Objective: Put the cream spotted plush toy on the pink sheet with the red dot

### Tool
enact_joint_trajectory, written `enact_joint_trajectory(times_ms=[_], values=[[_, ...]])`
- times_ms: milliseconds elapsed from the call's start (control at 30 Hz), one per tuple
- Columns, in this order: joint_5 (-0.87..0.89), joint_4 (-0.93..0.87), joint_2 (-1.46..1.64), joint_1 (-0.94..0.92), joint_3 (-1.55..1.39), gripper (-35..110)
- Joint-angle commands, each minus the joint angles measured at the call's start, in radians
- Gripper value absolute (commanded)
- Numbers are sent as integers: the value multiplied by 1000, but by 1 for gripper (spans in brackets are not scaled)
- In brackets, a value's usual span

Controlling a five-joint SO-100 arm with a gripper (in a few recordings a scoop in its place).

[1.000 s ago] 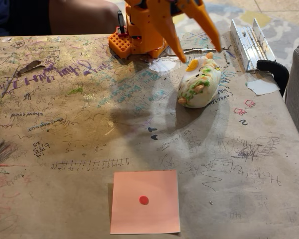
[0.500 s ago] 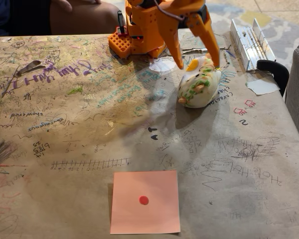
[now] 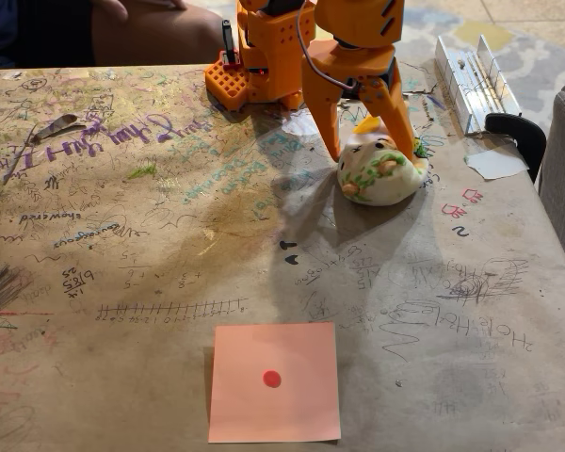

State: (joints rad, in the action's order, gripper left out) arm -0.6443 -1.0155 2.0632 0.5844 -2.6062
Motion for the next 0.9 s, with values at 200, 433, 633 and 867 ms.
enact_joint_trajectory(times_ms=[200,433,633,867], values=[[-57,-8,80,21,-2,0],[-58,-133,618,-11,-81,0],[63,-302,1026,-101,74,0],[262,-307,1218,-430,265,0]])
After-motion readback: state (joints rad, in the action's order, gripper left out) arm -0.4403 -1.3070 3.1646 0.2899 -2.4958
